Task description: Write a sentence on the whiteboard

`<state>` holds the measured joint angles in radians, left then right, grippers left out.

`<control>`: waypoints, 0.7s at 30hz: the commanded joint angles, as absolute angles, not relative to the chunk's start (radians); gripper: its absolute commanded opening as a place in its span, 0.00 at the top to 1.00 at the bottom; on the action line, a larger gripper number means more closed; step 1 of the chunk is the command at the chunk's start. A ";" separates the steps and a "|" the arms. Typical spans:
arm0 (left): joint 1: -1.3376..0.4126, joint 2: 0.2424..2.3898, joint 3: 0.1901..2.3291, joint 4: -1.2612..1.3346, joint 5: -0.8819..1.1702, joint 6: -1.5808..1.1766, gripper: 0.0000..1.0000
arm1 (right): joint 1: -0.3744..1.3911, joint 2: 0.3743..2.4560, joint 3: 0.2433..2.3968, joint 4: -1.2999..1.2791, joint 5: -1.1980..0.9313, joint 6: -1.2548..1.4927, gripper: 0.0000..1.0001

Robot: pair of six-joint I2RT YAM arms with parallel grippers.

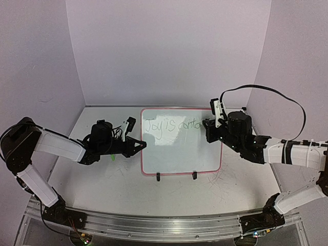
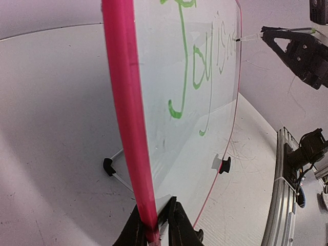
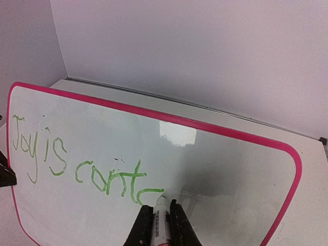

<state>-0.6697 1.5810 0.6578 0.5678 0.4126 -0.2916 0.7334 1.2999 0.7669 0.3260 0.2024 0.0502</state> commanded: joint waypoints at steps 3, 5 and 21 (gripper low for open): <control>-0.671 1.599 0.646 0.514 0.290 -0.235 1.00 | 0.719 1.304 0.766 0.325 0.212 0.063 1.00; -0.671 1.600 0.646 0.513 0.289 -0.235 1.00 | 0.720 1.296 0.755 0.307 0.209 0.070 1.00; -0.672 1.608 0.644 0.514 0.288 -0.236 1.00 | 0.719 1.239 0.739 0.296 0.189 0.074 1.00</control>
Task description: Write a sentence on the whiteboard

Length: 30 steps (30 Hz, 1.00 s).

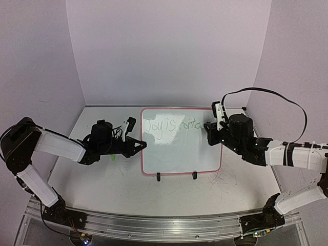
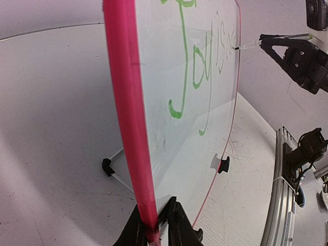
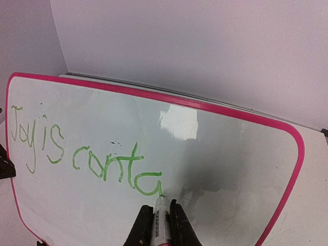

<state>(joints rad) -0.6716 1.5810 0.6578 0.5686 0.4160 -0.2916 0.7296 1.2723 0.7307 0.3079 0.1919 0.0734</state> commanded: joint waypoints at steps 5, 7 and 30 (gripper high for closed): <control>-0.672 1.613 0.647 0.513 0.290 -0.236 1.00 | 0.716 1.179 0.733 0.317 0.141 0.082 1.00; -0.672 1.613 0.646 0.514 0.289 -0.235 1.00 | 0.707 1.182 0.729 0.317 0.156 0.077 1.00; -0.672 1.605 0.644 0.514 0.290 -0.235 1.00 | 0.700 1.250 0.760 0.344 0.280 0.068 1.00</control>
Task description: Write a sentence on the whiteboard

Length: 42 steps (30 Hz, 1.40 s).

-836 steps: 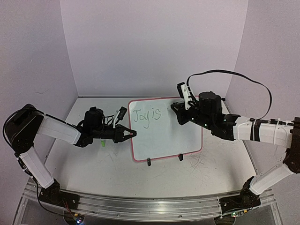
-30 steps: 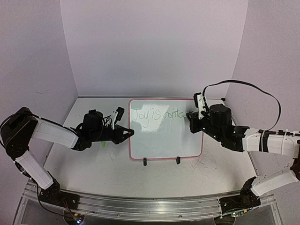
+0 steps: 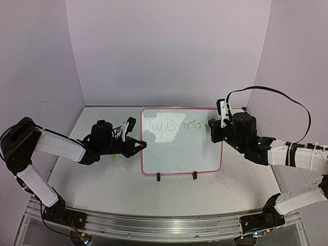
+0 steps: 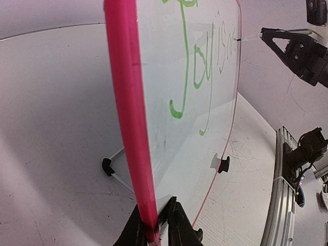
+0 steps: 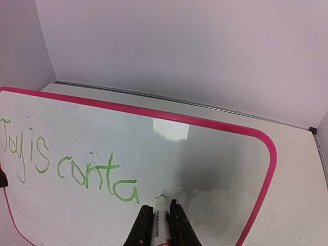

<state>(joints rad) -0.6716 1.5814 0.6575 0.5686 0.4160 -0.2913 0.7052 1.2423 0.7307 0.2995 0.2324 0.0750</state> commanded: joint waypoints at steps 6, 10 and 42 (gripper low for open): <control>-0.672 1.607 0.646 0.513 0.291 -0.235 1.00 | 0.700 1.269 0.774 0.356 0.246 0.063 1.00; -0.672 1.606 0.644 0.514 0.290 -0.235 1.00 | 0.701 1.277 0.775 0.362 0.215 0.064 1.00; -0.672 1.605 0.646 0.512 0.295 -0.238 1.00 | 0.703 1.219 0.707 0.314 0.265 0.093 1.00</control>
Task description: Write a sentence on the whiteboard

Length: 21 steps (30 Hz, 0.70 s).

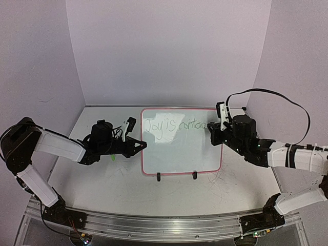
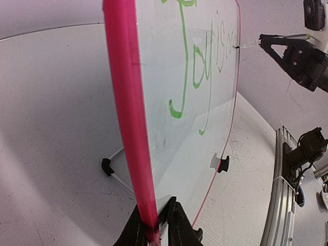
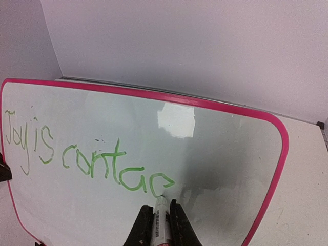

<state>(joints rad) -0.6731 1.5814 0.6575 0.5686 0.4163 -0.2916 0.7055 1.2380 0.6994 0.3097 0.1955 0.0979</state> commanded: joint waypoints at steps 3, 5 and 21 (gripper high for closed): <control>-0.673 1.606 0.647 0.512 0.296 -0.238 1.00 | 0.703 1.226 0.725 0.339 0.279 0.089 1.00; -0.673 1.604 0.647 0.512 0.297 -0.238 1.00 | 0.702 1.234 0.739 0.352 0.284 0.083 1.00; -0.673 1.599 0.644 0.513 0.293 -0.235 1.00 | 0.701 1.257 0.740 0.334 0.258 0.085 1.00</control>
<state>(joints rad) -0.6735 1.5814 0.6575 0.5686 0.4160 -0.2916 0.7055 1.2510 0.7258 0.3332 0.2493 0.0818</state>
